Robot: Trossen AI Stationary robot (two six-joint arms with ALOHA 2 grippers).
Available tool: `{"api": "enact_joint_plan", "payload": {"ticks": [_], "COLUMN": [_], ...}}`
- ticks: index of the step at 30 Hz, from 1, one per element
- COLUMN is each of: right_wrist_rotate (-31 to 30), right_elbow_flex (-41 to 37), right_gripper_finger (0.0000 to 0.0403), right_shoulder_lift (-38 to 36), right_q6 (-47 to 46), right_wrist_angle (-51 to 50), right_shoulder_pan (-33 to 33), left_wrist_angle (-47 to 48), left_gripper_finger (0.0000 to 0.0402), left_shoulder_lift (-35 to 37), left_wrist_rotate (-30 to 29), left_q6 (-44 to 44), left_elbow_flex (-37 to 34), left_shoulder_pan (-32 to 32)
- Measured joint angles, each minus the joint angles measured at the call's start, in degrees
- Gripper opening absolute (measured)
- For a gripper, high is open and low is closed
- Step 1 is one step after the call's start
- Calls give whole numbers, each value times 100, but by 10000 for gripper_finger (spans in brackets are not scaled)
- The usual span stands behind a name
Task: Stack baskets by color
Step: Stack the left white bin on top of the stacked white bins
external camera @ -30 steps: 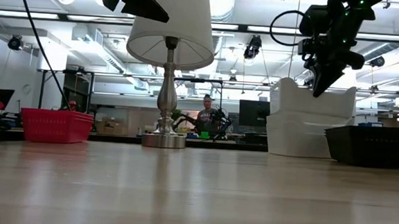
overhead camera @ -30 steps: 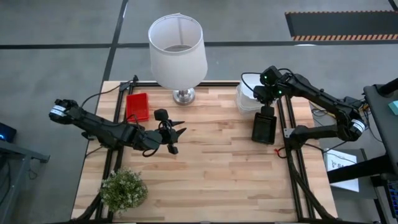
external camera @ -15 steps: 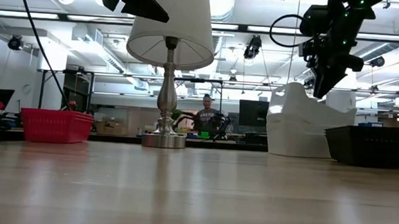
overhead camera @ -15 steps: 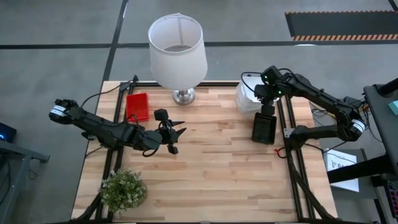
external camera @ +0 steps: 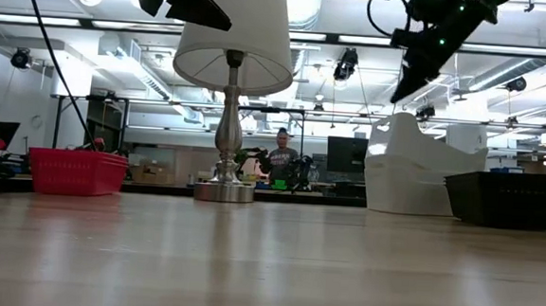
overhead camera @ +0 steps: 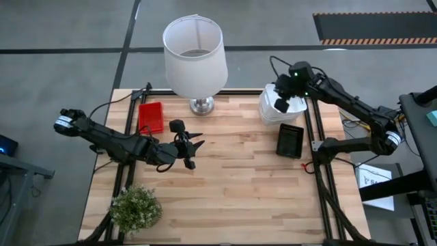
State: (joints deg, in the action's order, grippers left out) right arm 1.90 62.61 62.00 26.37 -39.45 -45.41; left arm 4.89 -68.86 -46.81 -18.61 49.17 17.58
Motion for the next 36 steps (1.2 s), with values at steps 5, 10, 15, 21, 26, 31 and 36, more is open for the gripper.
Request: {"api": "enact_joint_plan", "payload": {"ticks": [5, 10, 15, 21, 26, 31, 36], "right_wrist_rotate": [1124, 1161, 1164, 1162, 680, 608, 557], "right_elbow_flex": [-240, -630, -1067, -1137, -912, -928, -965], "right_gripper_finger": [10, 9, 9, 9, 9, 9, 9], "right_shoulder_lift": [7, 6, 7, -2, 4, 93, 394], "right_q6": [172, 125, 83, 53, 57, 34, 41], "right_wrist_angle": [675, 1209, 1420, 1472, 1398, 1259, 1042], "right_shoulder_pan": [8, -2, 2, 0, 2, 0, 0], "left_wrist_angle": [-2, -15, -18, -20, -17, -15, -13], "left_gripper_finger": [118, 118, 118, 118, 118, 118, 118], "left_shoulder_lift": [0, -2, -2, -2, -2, -2, -2], "left_wrist_rotate": [-2, -4, -7, -13, -15, -17, -17], "left_q6": [-15, -15, -21, -28, -28, -28, -30], "left_elbow_flex": [0, 0, 0, 0, 0, 0, 0], "left_shoulder_pan": [0, 0, 0, -9, -11, -24, -35]}}
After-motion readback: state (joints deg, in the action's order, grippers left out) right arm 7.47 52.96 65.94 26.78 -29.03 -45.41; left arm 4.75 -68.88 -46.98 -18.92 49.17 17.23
